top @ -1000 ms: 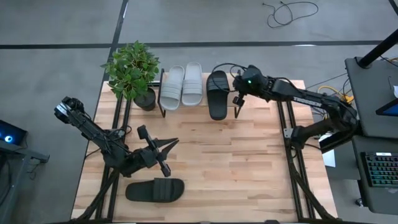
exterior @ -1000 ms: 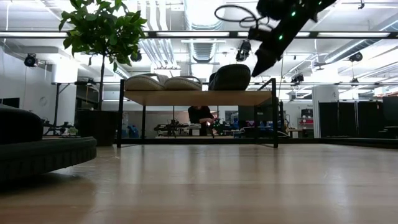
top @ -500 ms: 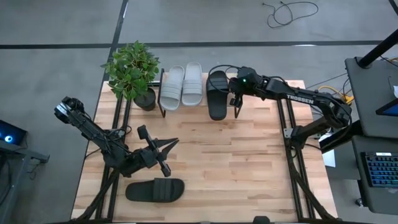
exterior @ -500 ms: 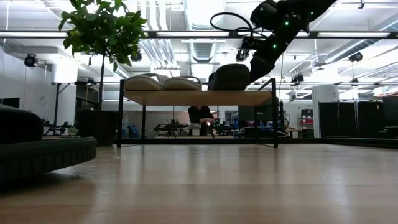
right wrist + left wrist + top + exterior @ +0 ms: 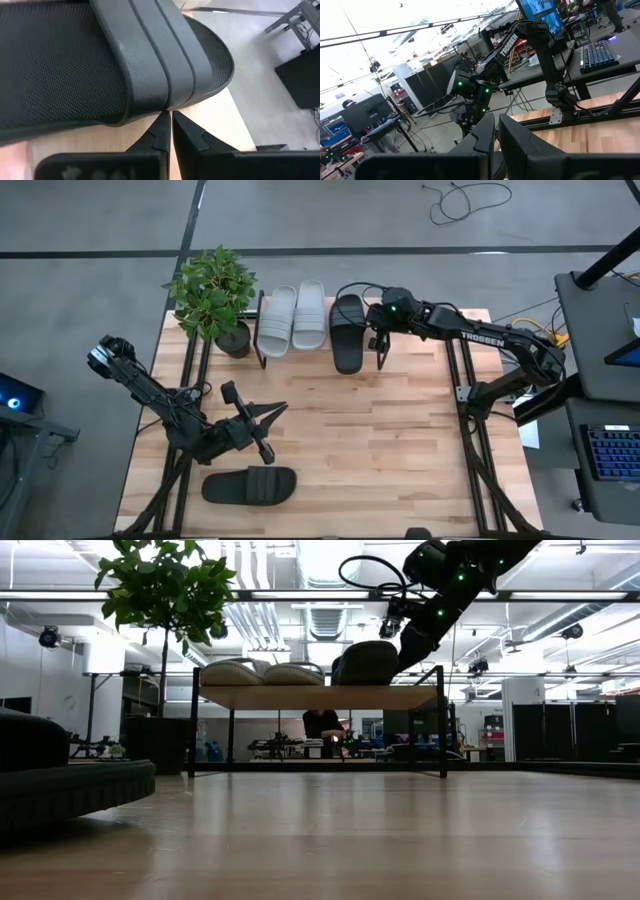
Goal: Pick and place slides into the shelf
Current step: Put the right black slipper on the shelf
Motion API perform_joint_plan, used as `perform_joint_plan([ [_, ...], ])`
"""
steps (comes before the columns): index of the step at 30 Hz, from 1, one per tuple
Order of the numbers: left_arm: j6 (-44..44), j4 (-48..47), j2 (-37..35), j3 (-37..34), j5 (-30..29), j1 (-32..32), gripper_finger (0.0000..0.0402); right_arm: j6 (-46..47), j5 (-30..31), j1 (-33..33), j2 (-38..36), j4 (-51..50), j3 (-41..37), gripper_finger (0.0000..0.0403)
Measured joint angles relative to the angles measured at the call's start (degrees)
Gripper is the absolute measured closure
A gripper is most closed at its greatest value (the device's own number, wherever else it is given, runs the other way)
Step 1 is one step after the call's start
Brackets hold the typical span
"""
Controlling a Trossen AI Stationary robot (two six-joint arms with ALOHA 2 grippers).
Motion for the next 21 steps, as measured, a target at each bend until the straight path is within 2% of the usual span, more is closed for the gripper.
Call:
perform_joint_plan([
  [12, 0.0, 0.0, 0.0, 0.0, 0.0, 0.0, 0.0391, 2.9, -0.7, 0.2, 0.0, 2.5, 0.0, 0.0394],
  [21, 0.0, 0.0, 0.0, -0.4, 0.0, 0.0, 0.0391, 6.7, -0.3, 0.9, -1.5, -5.4, 0.0, 0.0394],
])
